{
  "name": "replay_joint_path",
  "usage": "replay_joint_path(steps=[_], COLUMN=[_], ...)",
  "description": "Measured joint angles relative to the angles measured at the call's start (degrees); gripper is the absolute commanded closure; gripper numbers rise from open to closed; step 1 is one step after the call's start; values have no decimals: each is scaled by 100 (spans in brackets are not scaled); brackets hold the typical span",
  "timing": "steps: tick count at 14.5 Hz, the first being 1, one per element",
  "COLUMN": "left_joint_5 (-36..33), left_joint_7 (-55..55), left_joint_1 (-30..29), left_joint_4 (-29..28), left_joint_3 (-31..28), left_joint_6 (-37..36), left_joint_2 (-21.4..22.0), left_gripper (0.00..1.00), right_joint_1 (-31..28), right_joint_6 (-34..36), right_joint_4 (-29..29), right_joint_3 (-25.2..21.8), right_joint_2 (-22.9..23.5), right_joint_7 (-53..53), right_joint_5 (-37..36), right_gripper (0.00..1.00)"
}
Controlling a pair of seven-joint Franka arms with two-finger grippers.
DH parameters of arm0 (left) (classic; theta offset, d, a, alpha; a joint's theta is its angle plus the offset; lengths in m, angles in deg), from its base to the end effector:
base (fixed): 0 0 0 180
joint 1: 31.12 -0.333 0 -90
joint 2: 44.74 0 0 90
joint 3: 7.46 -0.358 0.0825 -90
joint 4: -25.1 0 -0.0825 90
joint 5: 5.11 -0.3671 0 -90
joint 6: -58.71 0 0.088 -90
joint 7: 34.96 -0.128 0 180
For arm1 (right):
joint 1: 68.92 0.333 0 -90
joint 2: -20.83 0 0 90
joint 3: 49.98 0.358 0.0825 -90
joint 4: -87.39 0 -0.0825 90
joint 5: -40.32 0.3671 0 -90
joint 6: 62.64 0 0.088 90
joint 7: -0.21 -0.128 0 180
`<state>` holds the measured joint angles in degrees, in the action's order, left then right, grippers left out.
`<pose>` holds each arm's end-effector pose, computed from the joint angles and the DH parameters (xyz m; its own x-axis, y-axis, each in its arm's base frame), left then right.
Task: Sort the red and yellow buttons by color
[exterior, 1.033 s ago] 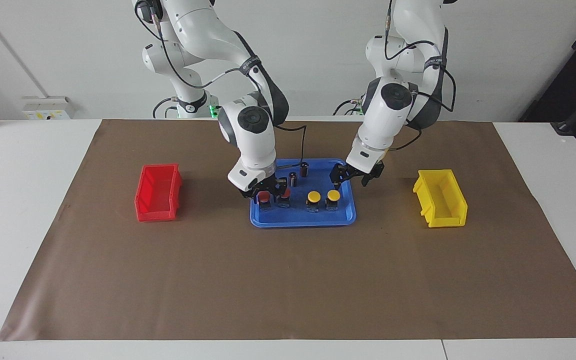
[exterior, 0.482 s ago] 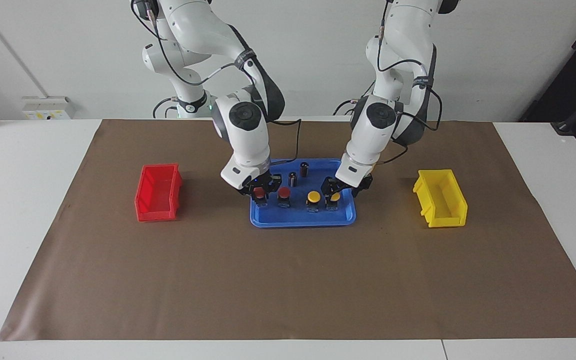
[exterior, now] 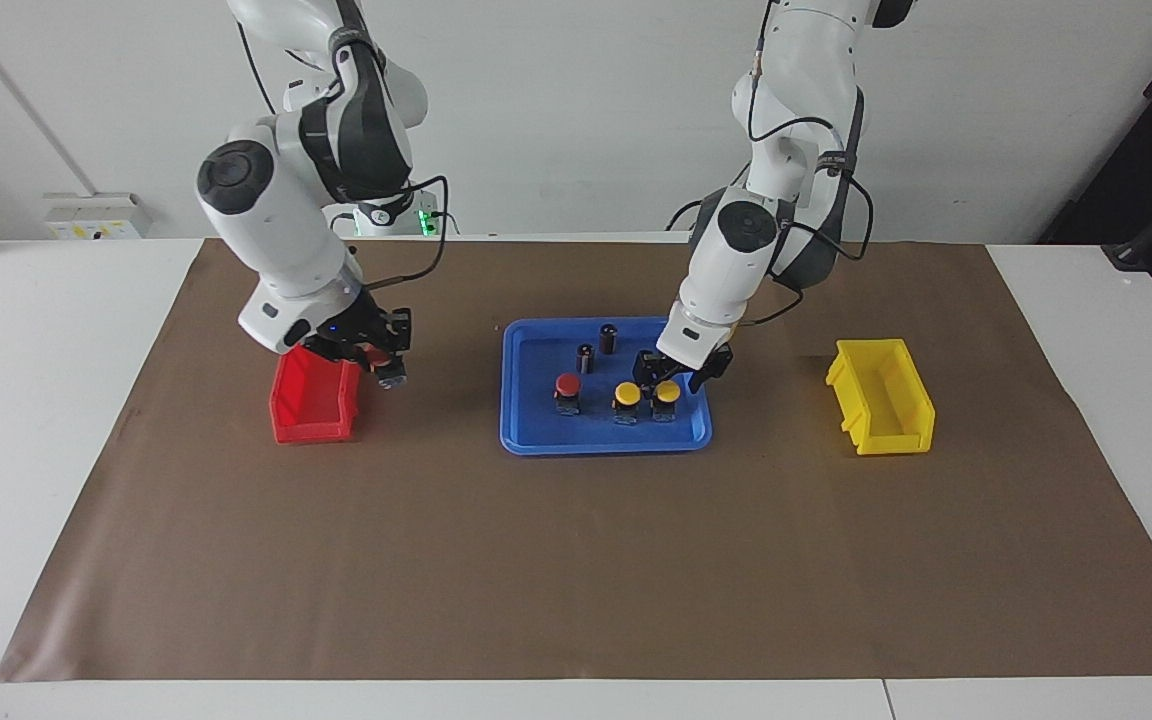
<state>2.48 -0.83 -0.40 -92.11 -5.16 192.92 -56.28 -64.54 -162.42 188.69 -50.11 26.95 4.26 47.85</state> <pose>0.4933 -0.3243 0.3831 0.9940 0.1091 0.0121 0.1063 -0.9841 0.1422 0.5630 0.0565 0.5113 0.9847 0.1211 -0.1252 0.1042 -0.9855 -0.1340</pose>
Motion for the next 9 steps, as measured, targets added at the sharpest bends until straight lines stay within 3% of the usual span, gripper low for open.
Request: replay_joint_path(steps=[4,6,9], left_joint_5=[0,1,1], left_joint_7=[17,18,19], left_joint_1=[21,22,23], left_joint_4=[0,0,0], left_joint_3=[-7,-9,-9], left_joint_6=[1,1,2], left_joint_2=[-3,-3,-4], left_gripper=[57,74,86], right_joint_1=[-643,-746,-827], right_joint_6=[-316,-641,-1073], right_joint_4=[812,1240,1774], right_joint_3=[-18,-18,-14], right_joint_2=[-311,-423,-603], right_joint_7=[689,745,770], right_joint_5=[-98,-291,-483], right_gripper=[71,71,71])
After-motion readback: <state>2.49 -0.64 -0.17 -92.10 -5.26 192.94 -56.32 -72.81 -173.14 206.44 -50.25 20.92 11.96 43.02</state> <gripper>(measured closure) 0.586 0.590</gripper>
